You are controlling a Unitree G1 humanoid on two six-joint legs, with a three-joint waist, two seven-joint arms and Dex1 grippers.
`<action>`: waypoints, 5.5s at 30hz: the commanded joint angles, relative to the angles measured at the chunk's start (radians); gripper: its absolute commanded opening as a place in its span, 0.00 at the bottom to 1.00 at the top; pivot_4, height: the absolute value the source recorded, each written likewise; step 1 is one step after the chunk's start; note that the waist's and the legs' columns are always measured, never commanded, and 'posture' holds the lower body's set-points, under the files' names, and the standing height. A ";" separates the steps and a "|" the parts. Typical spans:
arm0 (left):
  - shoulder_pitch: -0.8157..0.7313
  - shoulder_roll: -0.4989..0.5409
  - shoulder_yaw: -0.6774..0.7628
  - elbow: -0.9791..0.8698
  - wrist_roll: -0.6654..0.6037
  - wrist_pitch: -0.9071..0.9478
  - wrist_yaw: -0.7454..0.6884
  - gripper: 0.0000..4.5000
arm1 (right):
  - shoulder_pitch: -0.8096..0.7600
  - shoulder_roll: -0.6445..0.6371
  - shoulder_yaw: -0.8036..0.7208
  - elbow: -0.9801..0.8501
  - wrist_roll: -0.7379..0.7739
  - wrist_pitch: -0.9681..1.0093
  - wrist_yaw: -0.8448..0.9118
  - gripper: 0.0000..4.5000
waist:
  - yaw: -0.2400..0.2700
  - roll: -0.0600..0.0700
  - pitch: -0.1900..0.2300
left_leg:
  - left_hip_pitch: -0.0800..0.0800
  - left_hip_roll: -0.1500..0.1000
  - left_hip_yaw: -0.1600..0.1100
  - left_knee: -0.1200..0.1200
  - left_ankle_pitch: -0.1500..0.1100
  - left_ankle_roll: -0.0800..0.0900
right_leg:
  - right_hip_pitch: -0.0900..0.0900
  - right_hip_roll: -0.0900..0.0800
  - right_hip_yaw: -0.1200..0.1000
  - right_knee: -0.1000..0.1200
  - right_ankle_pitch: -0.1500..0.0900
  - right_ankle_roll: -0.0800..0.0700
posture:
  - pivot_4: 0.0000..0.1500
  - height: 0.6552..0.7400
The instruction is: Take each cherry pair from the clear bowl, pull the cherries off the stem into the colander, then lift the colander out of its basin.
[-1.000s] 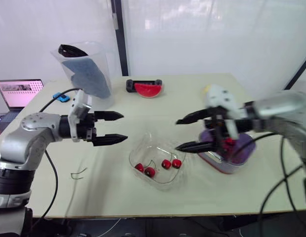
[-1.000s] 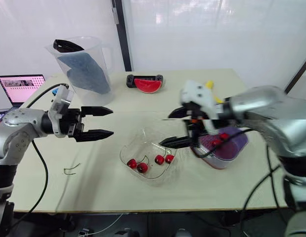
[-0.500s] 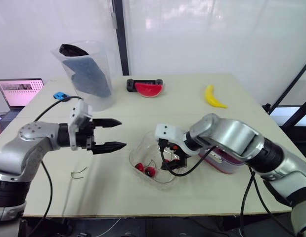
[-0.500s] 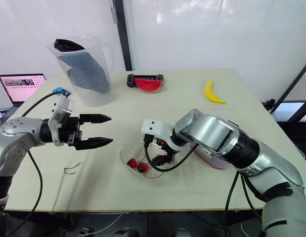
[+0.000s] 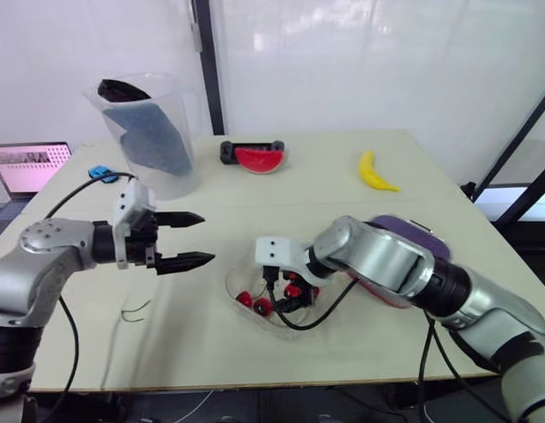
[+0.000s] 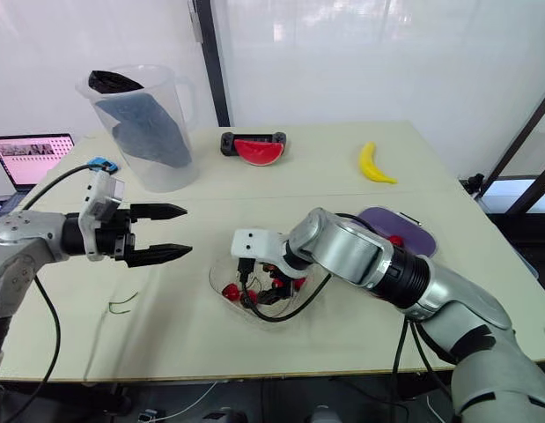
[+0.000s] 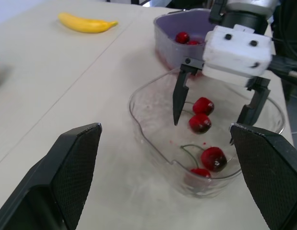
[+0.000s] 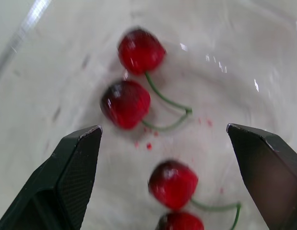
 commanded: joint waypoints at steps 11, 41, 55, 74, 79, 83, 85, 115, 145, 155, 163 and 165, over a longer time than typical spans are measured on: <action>-0.020 0.041 0.039 0.030 0.009 -0.039 -0.012 1.00 | 0.029 0.086 0.027 0.077 -0.096 -0.074 0.089 0.47 | 0.000 0.000 0.000 | 0.000 0.000 0.000 0.000 0.000 -0.001 | 0.000 0.000 0.000 0.000 0.000 0.000 | 1.00 1.00; -0.195 -0.147 0.081 0.024 -0.190 0.181 0.198 1.00 | 0.113 -0.123 -0.246 0.000 -0.484 -0.903 0.063 0.16 | 0.004 -0.001 0.000 | 0.000 0.000 0.000 0.001 0.001 -0.001 | 0.001 0.000 -0.001 0.000 0.000 0.000 | 1.00 1.00; -0.302 -0.315 0.008 0.084 -0.172 0.204 0.300 1.00 | 0.152 -0.080 -0.280 0.115 -1.025 -1.333 -0.336 0.16 | 0.002 -0.002 -0.001 | 0.000 -0.001 0.000 0.001 0.006 -0.010 | 0.000 0.000 0.000 0.000 0.000 0.000 | 1.00 1.00; -0.371 -0.382 -0.058 0.150 -0.036 0.131 0.316 0.00 | 0.163 -0.002 -0.364 0.073 -1.054 -1.408 -0.247 0.15 | 0.000 -0.002 -0.001 | 0.000 -0.001 0.000 0.001 0.006 -0.011 | 0.001 0.000 0.000 0.000 0.000 0.000 | 1.00 1.00; -0.374 -0.397 -0.034 0.140 -0.063 0.150 0.316 0.00 | 0.162 0.006 -0.377 0.072 -1.054 -1.420 -0.226 0.15 | 0.001 -0.002 -0.001 | 0.000 -0.001 0.000 0.001 0.006 -0.011 | 0.001 0.000 0.000 0.000 0.000 0.000 | 1.00 1.00; -0.372 -0.402 -0.024 0.148 -0.073 0.158 0.314 0.00 | 0.172 0.002 -0.382 0.064 -1.029 -1.427 -0.192 0.15 | 0.001 -0.002 -0.001 | 0.000 -0.001 0.000 0.001 0.006 -0.011 | 0.001 0.000 0.000 0.000 0.000 0.000 | 1.00 1.00; -0.373 -0.404 -0.019 0.150 -0.081 0.164 0.313 0.00 | 0.178 -0.001 -0.388 0.056 -1.013 -1.426 -0.168 0.44 | 0.000 -0.002 -0.001 | 0.000 -0.001 0.000 0.001 0.006 -0.011 | 0.001 0.000 0.000 0.000 0.000 0.000 | 1.00 1.00; -0.296 -0.402 0.003 0.013 -0.269 0.225 0.151 0.00 | 0.378 0.162 -1.125 -0.205 0.493 0.148 -0.095 0.99 | 0.003 -0.002 -0.001 | 0.000 -0.001 0.000 0.002 0.003 -0.005 | 0.003 -0.001 0.000 0.000 0.000 0.000 | 1.00 1.00; -0.306 -0.424 -0.020 0.000 -0.262 0.212 0.199 0.00 | 0.362 0.283 -0.994 -0.172 0.731 0.094 -0.401 0.41 | 0.001 -0.002 -0.001 | 0.001 -0.001 -0.001 0.002 0.003 -0.005 | 0.003 0.000 0.000 0.000 0.000 0.000 | 1.00 1.00; -0.312 -0.424 -0.024 0.010 -0.259 0.199 0.200 0.00 | 0.389 0.213 -0.946 -0.173 0.730 0.089 -0.376 0.21 | 0.001 -0.002 -0.001 | 0.001 -0.001 -0.001 0.002 0.002 -0.003 | 0.004 0.000 0.000 0.000 0.000 0.000 | 1.00 1.00; -0.314 -0.426 -0.025 0.009 -0.265 0.198 0.200 0.00 | 0.426 0.135 -0.901 -0.170 0.714 0.098 -0.350 0.21 | 0.002 -0.002 -0.001 | 0.001 -0.001 -0.001 0.002 0.002 -0.003 | 0.004 0.000 0.000 0.000 0.000 0.000 | 1.00 1.00; -0.314 -0.426 -0.026 0.009 -0.267 0.196 0.201 0.00 | 0.430 0.110 -0.904 -0.165 0.723 0.111 -0.348 0.21 | 0.002 -0.002 -0.001 | 0.001 -0.001 -0.001 0.002 0.002 -0.003 | 0.004 0.000 0.000 0.000 0.000 0.000 | 1.00 1.00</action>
